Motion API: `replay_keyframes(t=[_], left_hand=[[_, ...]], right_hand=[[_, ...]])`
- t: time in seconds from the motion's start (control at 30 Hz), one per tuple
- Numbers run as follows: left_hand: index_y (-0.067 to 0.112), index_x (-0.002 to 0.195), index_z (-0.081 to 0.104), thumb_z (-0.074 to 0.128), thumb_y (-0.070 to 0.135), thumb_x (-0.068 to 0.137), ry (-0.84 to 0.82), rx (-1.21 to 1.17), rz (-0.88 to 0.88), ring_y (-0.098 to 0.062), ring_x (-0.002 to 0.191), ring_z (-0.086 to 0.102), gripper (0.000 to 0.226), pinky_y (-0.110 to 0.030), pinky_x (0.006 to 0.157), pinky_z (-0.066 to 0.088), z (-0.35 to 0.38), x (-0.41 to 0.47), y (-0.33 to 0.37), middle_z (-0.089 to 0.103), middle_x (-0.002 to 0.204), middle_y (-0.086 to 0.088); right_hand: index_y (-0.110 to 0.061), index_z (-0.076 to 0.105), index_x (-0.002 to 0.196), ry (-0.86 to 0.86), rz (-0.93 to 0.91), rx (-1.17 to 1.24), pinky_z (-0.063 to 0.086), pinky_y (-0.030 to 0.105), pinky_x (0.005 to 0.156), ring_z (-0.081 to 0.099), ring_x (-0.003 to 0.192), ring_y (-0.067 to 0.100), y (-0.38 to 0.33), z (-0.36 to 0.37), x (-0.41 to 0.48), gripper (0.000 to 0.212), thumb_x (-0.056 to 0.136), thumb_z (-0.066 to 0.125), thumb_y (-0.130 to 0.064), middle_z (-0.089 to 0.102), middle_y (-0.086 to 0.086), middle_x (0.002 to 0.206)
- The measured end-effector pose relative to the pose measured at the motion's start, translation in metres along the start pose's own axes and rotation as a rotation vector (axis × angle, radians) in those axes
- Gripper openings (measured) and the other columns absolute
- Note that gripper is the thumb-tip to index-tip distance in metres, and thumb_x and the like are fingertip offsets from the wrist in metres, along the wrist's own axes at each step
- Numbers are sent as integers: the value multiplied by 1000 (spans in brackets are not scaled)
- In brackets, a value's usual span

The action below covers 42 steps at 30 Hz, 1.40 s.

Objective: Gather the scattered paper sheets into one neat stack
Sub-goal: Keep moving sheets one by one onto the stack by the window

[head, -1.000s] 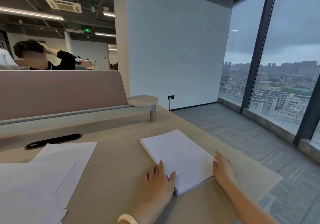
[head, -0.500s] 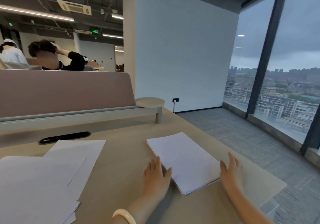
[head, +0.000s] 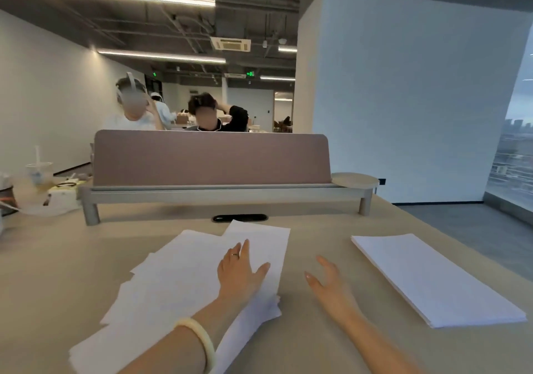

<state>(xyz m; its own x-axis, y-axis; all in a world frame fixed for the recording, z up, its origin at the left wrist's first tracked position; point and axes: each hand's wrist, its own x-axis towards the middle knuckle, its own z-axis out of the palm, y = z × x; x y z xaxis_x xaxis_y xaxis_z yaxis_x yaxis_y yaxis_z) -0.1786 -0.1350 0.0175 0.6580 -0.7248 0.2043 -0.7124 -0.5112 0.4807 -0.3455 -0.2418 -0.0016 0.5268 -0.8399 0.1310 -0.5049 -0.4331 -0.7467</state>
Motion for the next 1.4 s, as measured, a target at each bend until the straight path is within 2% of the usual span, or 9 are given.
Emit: replay_keyframes(t=[0.3,0.47,0.6,0.9,1.0,1.07,1.17,1.27,1.4], left_hand=[[21,148,17,45,72,79,-145,231,-261,-25,143,18,90,-41,115,17,-75,-37,-165,21,155,0],[20,145,25,29,95,43,-272,259,-243,-23,139,23,127,-37,111,22,-85,-56,-183,25,151,2],[21,145,24,49,75,73,-237,275,-210,-23,137,25,93,-37,109,24,-89,-57,-184,28,150,2],[21,148,19,65,65,69,-275,172,-193,-24,138,16,102,-38,108,32,-94,-54,-189,25,149,-1],[22,147,21,66,66,67,-282,152,-190,-24,138,15,102,-38,109,32,-94,-54,-190,24,149,-1],[23,147,21,67,65,66,-285,145,-195,-25,138,14,102,-38,109,32,-93,-53,-189,23,149,-2],[23,147,20,69,65,65,-303,146,-195,-27,137,17,105,-39,109,32,-93,-51,-184,22,148,-3],[24,148,18,72,63,61,-337,96,-222,-26,136,24,110,-41,108,35,-92,-48,-181,23,147,-3],[19,147,22,78,43,70,-316,-95,-269,-21,126,44,98,-30,101,41,-92,-41,-178,38,138,-6]], right_hand=[[-22,15,150,-289,-83,-228,16,35,120,12,147,18,-59,95,-13,86,82,49,-63,14,-1,158],[-22,7,151,-273,-48,-434,9,40,120,0,148,26,-69,121,-8,90,82,41,-69,4,2,160],[-24,7,151,-249,-36,-494,13,42,118,8,146,30,-81,128,-4,89,82,41,-69,10,1,159],[-4,39,137,-122,244,84,43,34,96,51,120,29,-85,90,40,68,80,72,-24,43,16,139],[6,50,125,-201,291,201,44,27,63,56,83,21,-80,78,42,52,83,70,-19,59,12,105],[6,60,116,-295,325,260,47,30,68,58,76,18,-77,71,41,47,80,73,-21,64,9,95],[4,58,120,-409,334,269,52,38,90,64,93,27,-71,69,42,64,69,82,-26,67,14,109],[1,46,131,-404,297,203,50,33,81,58,97,27,-72,76,39,62,79,75,-14,58,12,110],[-5,43,135,-361,309,318,51,40,87,60,106,33,-63,79,40,60,81,69,-6,57,20,124]])
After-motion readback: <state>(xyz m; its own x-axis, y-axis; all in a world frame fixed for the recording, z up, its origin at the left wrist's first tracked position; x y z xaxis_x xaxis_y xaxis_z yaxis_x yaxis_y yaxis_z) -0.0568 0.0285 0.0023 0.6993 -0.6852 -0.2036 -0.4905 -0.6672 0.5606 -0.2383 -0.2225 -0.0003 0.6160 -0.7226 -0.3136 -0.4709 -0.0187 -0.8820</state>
